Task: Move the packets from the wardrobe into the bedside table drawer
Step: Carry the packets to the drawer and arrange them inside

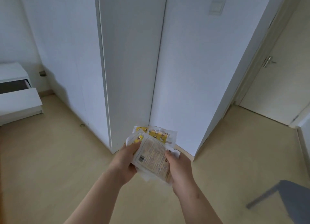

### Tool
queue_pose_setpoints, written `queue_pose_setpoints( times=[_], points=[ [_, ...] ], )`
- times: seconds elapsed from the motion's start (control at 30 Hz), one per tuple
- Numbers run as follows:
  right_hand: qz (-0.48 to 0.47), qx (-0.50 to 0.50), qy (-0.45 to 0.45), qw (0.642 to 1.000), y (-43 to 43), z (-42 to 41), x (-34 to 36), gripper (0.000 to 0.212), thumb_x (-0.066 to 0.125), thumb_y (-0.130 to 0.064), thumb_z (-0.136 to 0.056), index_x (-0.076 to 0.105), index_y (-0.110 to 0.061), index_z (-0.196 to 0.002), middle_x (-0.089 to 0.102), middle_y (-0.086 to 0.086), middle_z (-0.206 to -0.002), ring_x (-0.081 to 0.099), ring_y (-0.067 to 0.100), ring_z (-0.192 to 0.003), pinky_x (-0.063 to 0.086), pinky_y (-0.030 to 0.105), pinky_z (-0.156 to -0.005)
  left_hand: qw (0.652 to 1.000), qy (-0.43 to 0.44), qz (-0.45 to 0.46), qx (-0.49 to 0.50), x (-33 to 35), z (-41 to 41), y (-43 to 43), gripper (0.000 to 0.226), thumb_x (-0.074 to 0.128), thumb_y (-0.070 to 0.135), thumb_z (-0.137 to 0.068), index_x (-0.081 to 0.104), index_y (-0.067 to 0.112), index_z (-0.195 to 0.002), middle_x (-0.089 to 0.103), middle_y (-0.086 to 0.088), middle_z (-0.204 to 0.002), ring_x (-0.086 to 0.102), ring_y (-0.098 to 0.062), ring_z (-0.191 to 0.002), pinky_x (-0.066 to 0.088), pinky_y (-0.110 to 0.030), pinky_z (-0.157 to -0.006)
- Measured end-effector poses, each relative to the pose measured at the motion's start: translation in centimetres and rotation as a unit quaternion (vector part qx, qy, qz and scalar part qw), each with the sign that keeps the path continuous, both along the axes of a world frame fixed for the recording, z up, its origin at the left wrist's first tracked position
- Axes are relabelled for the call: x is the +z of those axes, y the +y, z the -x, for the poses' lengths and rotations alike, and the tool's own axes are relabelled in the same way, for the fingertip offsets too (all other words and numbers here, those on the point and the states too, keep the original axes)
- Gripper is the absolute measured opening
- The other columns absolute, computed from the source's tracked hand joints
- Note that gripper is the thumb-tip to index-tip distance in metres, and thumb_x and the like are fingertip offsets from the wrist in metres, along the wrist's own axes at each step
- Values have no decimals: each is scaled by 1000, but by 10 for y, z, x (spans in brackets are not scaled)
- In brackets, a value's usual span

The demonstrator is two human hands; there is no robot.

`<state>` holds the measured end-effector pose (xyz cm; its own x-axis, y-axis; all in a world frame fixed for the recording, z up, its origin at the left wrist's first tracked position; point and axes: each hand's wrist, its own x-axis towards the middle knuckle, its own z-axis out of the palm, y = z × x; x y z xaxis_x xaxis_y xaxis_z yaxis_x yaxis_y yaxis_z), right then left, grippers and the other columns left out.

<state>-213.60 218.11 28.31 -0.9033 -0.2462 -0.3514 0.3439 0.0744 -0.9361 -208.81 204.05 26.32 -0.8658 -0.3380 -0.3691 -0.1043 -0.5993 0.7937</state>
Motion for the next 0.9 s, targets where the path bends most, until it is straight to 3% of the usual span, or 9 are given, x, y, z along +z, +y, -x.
queue_pose_setpoints(
  times=[0.1,0.2,0.33,0.47,0.53,0.6,0.67,0.8,0.9],
  points=[
    [23,9,13,1000,-36,50,21,20,53,-14,-94,55,-4,-76,60,10,-76,58,16,-60,43,19,-47,999,29,8,-11,22,52,-37,40,60,14,-87,55,15,-127,67,-18,-113,66,-36,-98,56,-44,-72],
    [55,51,1,997,-72,84,36,20,52,-13,-95,60,-8,-77,64,5,-72,63,9,-53,45,16,-39,999,35,23,2,39,84,-70,50,68,12,-75,57,14,-124,69,-17,-109,66,-34,-97,56,-44,-75],
    [72,135,2,988,-138,127,39,21,51,-13,-96,66,-5,-84,67,6,-74,66,10,-54,48,18,-43,994,20,35,105,43,108,-123,22,63,9,-85,63,16,-106,73,-10,-85,68,-27,-76,54,-39,-66],
    [54,198,-5,979,-212,168,27,25,48,-15,-96,65,2,-90,65,11,-79,63,20,-64,48,20,-50,974,-9,-8,228,33,128,-182,34,62,13,-89,56,14,-122,68,-15,-101,67,-29,-78,54,-35,-53],
    [53,206,-11,977,-247,191,19,27,46,-15,-95,58,7,-87,57,14,-77,56,21,-67,43,22,-52,960,-12,-9,278,30,139,-211,31,61,13,-90,58,14,-121,69,-14,-97,67,-28,-74,53,-34,-50],
    [60,210,-13,976,-279,215,19,29,45,-15,-96,56,9,-83,58,22,-77,54,21,-68,43,24,-56,939,-20,-9,344,31,150,-238,19,61,12,-90,60,16,-107,69,-11,-90,66,-27,-69,52,-31,-46],
    [75,218,-14,973,-314,237,24,28,44,-15,-97,60,-5,-77,63,19,-76,57,22,-64,46,23,-55,904,-39,-12,425,32,158,-264,15,63,9,-88,56,19,-95,68,-9,-89,65,-27,-72,52,-34,-52],
    [141,247,30,958,-381,248,36,29,42,-15,-99,61,-17,-78,64,4,-79,60,19,-72,47,28,-66,845,-77,0,530,27,160,-301,27,66,9,-86,50,19,-105,65,-8,-91,65,-27,-78,54,-40,-65],
    [152,377,99,908,-429,234,29,31,40,-22,-101,62,-27,-79,67,-14,-81,62,7,-81,47,17,-68,804,-96,-13,587,21,152,-324,32,68,11,-85,49,22,-108,66,-7,-93,66,-28,-81,55,-46,-75]
  ],
)
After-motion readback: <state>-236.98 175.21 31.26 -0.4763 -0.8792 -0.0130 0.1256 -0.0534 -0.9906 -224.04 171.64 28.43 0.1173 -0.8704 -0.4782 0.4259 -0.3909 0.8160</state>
